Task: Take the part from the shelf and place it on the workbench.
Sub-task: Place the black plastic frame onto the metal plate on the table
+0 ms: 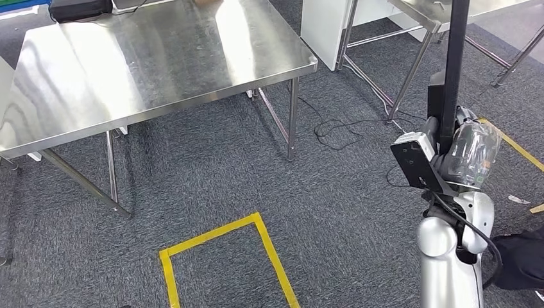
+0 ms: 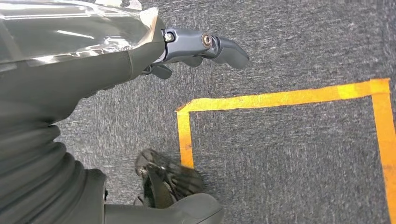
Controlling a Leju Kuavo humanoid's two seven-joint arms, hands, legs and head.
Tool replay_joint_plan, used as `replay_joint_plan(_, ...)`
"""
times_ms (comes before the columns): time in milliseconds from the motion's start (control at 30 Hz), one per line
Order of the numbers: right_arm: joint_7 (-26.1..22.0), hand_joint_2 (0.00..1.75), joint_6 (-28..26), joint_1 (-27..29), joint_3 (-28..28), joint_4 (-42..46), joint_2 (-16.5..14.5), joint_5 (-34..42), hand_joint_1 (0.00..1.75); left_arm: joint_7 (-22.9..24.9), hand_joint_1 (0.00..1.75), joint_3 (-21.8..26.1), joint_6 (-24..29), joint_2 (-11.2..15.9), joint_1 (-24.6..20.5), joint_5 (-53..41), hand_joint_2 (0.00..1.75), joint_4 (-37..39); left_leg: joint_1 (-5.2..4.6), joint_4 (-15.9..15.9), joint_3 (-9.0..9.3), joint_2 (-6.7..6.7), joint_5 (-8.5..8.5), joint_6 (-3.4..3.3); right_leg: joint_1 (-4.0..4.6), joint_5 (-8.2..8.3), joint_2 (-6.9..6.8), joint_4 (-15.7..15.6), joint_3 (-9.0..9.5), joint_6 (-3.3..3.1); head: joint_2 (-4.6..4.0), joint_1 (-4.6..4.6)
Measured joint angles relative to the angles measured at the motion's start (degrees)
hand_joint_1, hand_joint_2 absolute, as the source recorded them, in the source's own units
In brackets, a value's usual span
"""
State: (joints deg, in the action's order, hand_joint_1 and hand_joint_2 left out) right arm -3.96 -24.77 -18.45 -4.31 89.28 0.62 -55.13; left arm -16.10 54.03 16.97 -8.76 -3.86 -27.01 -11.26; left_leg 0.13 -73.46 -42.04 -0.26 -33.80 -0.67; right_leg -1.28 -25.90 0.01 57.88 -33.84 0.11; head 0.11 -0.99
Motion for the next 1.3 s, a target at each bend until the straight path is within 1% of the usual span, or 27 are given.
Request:
replay_joint_plan(33,-0.02,1.75,0.05,-0.33,-0.14,-0.48,-0.02,0.04,1.75,-0.01,0.00,0.04,0.12,-0.01,0.02,0.12,1.75,0.00,0.02,1.33,-0.22,0.02,0.71,-0.08,0.04,-0.43,0.01,0.00,0.56,0.03,0.00,-0.01)
replay_joint_plan(67,-0.03,1.75,0.05,-0.71,-0.32,-0.89,-0.05,0.05,1.75,-0.01,0.00,0.09,0.21,-0.02,0.03,0.23,1.75,0.00,0.02,4.35,0.51,0.03,2.76,-0.30,0.08,-0.87,0.02,-0.02,1.20,0.09,0.00,-0.01)
replay_joint_plan(133,-0.05,1.75,0.05,-1.54,-0.74,-1.52,-0.16,0.06,1.75,-0.02,0.00,0.26,0.32,-0.02,0.03,0.45,1.75,0.00,-0.17,11.57,2.99,0.09,8.13,-1.00,0.20,-1.71,0.03,-0.18,2.38,0.37,0.00,0.06)
replay_joint_plan(167,-0.07,1.75,0.05,-1.95,-0.91,-1.78,-0.23,0.07,1.75,-0.04,0.00,0.35,0.36,-0.03,0.00,0.52,1.75,-0.01,-0.38,13.90,3.87,0.09,9.50,-1.34,0.26,-2.07,0.06,-0.32,2.80,0.64,0.00,0.08)
replay_joint_plan(200,-0.09,1.75,0.08,-2.27,-1.05,-1.98,-0.32,0.07,1.75,-0.07,0.00,0.43,0.40,-0.06,-0.02,0.61,1.75,-0.01,-0.61,15.04,4.34,0.07,10.00,-1.65,0.31,-2.30,0.10,-0.48,3.21,0.98,0.00,0.10)
replay_joint_plan(267,-0.05,1.75,0.18,-2.74,-1.29,-2.33,-0.50,0.05,1.75,-0.09,0.00,0.56,0.56,-0.17,-0.03,0.82,1.75,-0.01,-0.84,15.55,5.10,-0.08,9.69,-2.38,0.47,-2.23,0.16,-0.20,3.90,1.83,0.00,0.11)
replay_joint_plan(333,0.15,1.75,0.48,-3.09,-1.54,-2.60,-0.71,-0.09,1.75,-0.09,0.00,0.77,0.87,-0.26,-0.02,0.97,1.75,-0.01,-0.71,16.05,6.61,-0.12,9.99,-3.14,0.48,-2.75,0.10,1.53,3.76,2.23,0.00,0.21)
replay_joint_plan(367,0.27,1.75,0.68,-3.38,-1.68,-2.70,-0.81,-0.21,1.75,-0.09,0.00,0.86,0.99,-0.29,-0.08,1.00,1.75,-0.02,-0.64,16.13,7.33,-0.11,9.92,-3.44,0.41,-3.63,0.07,3.55,2.83,2.11,0.00,0.32)
replay_joint_plan(433,0.65,1.75,1.10,-3.89,-2.03,-2.97,-0.98,-0.72,1.75,-0.12,0.00,1.04,1.20,-0.33,-0.20,1.08,1.75,-0.02,-0.70,16.16,7.87,-0.25,9.61,-3.75,0.37,-6.32,0.05,10.31,-1.21,1.79,0.00,0.46)
replay_joint_plan(500,1.44,1.75,1.35,-4.09,-2.27,-3.33,-1.12,-1.84,1.75,-0.16,0.00,1.33,1.42,-0.45,-0.22,1.31,1.75,-0.02,-0.88,16.13,8.12,-0.77,9.23,-3.82,0.38,-8.18,0.05,15.68,-5.26,1.98,0.00,0.48)
replay_joint_plan(533,1.84,1.75,1.42,-4.13,-2.34,-3.52,-1.21,-2.58,1.75,-0.18,0.00,1.52,1.61,-0.52,-0.20,1.46,1.75,-0.02,-0.95,16.11,8.32,-1.18,9.00,-3.80,0.39,-7.68,0.05,15.39,-5.91,2.34,0.00,0.50)
replay_joint_plan(567,2.13,1.75,1.48,-4.23,-2.38,-3.70,-1.31,-3.15,1.75,-0.20,0.00,1.69,1.83,-0.60,-0.19,1.60,1.75,-0.02,-1.00,16.09,8.58,-1.57,8.77,-3.74,0.40,-6.24,0.09,13.27,-5.62,2.80,0.00,0.49)
replay_joint_plan(600,2.31,1.75,1.53,-4.43,-2.42,-3.88,-1.42,-3.56,1.75,-0.25,0.00,1.80,2.04,-0.67,-0.20,1.69,1.75,-0.02,-1.03,16.08,8.92,-1.99,8.51,-3.63,0.44,-3.91,0.29,9.28,-4.40,3.28,0.00,0.49)
replay_joint_plan(633,2.40,1.75,1.60,-4.69,-2.46,-4.10,-1.55,-3.84,1.75,-0.28,0.00,1.89,2.21,-0.74,-0.20,1.75,1.75,-0.02,-1.04,16.08,9.25,-2.42,8.26,-3.48,0.50,-1.61,0.70,5.19,-3.08,3.34,0.00,0.44)
replay_joint_plan(700,2.52,1.75,1.78,-5.29,-2.62,-4.55,-1.80,-4.02,1.75,-0.34,0.00,2.04,2.35,-0.86,-0.23,1.86,1.75,-0.02,-0.96,16.14,9.36,-3.15,7.91,-3.06,0.85,0.83,1.48,-0.03,-1.38,2.27,0.00,0.34)
replay_joint_plan(767,2.60,1.75,1.93,-5.76,-2.81,-4.90,-2.10,-4.13,1.75,-0.34,0.00,2.27,2.41,-0.96,-0.17,1.97,1.75,-0.01,-0.93,15.97,9.19,-3.62,7.82,-2.55,1.17,1.08,1.47,-0.93,-0.99,0.79,0.00,0.33)
replay_joint_plan(800,2.64,1.75,1.97,-5.98,-2.92,-5.00,-2.30,-4.17,1.75,-0.35,0.00,2.38,2.44,-0.92,-0.12,2.00,1.75,-0.02,-0.95,15.79,9.08,-3.61,7.60,-2.26,1.06,1.42,1.22,-1.13,-0.51,0.43,0.00,0.41)
replay_joint_plan(867,2.64,1.75,1.98,-6.47,-3.12,-5.23,-2.68,-4.21,1.75,-0.44,0.00,2.59,2.47,-0.97,-0.13,2.02,1.75,-0.05,-0.98,13.60,8.19,-2.40,6.27,-1.58,0.62,1.39,0.54,-1.51,0.36,-0.12,0.00,0.23)
replay_joint_plan(900,2.64,1.75,1.98,-6.72,-3.26,-5.36,-2.88,-4.22,1.75,-0.49,0.00,2.68,2.47,-0.95,-0.20,2.04,1.75,-0.08,-0.84,10.92,6.82,-1.60,4.96,-1.16,0.43,1.31,0.22,-1.68,0.76,-0.34,0.00,0.12)
replay_joint_plan(967,2.64,1.75,1.99,-7.02,-3.52,-5.70,-3.15,-4.24,1.75,-0.55,0.00,2.85,2.46,-0.99,-0.27,2.11,1.75,-0.09,-0.33,3.75,2.75,-0.53,2.17,-0.40,0.43,0.99,-0.40,-1.71,1.09,-0.69,0.00,-0.11)
replay_joint_plan(1000,2.64,1.75,2.00,-7.05,-3.61,-5.91,-3.25,-4.25,1.75,-0.55,0.00,2.92,2.46,-0.97,-0.23,2.16,1.75,-0.09,-0.04,1.10,0.86,-0.29,1.47,-0.10,0.43,0.84,-0.71,-1.71,1.19,-0.79,0.00,-0.10)
replay_joint_plan(1033,2.64,1.75,2.00,-7.04,-3.67,-6.08,-3.35,-4.25,1.75,-0.56,0.00,3.00,2.47,-0.96,-0.19,2.20,1.75,-0.09,0.19,0.15,-0.24,-0.11,1.62,0.15,0.42,0.70,-1.00,-1.71,1.29,-0.79,0.00,-0.10)
replay_joint_plan(1067,2.64,1.75,2.01,-7.04,-3.72,-6.24,-3.45,-4.25,1.75,-0.56,0.00,3.10,2.48,-0.94,-0.16,2.23,1.75,-0.09,0.39,1.56,-0.12,0.14,2.97,0.29,0.41,0.52,-1.32,-1.70,1.47,-0.71,0.00,-0.11)
replay_joint_plan(1133,2.64,1.75,2.02,-7.09,-3.75,-6.42,-3.65,-4.25,1.75,-0.56,0.00,3.25,2.48,-0.85,-0.17,2.26,1.75,-0.09,0.46,9.24,3.08,1.51,7.49,0.15,0.42,0.12,-1.92,-1.71,2.05,-0.40,0.00,-0.13)
replay_joint_plan(1167,2.64,1.75,2.02,-7.14,-3.76,-6.48,-3.72,-4.25,1.75,-0.56,0.00,3.28,2.48,-0.80,-0.23,2.27,1.75,-0.09,0.31,13.02,4.79,2.48,8.94,-0.08,0.53,-0.12,-2.24,-1.69,2.34,-0.15,0.00,-0.13)
replay_joint_plan(1233,2.64,1.75,2.02,-7.28,-3.78,-6.58,-3.80,-4.25,1.75,-0.57,0.00,3.29,2.48,-0.74,-0.35,2.27,1.75,-0.09,-0.19,16.33,6.34,3.52,9.77,-0.76,0.77,-0.54,-2.91,-1.71,2.66,0.45,0.00,-0.12)
replay_joint_plan(1300,2.64,1.75,2.02,-7.43,-3.80,-6.69,-3.92,-4.25,1.75,-0.58,0.00,3.31,2.48,-0.75,-0.37,2.31,1.75,-0.09,-0.41,16.56,6.68,2.65,9.95,-1.45,0.93,-0.95,-3.64,-1.76,2.92,1.12,0.00,-0.08)
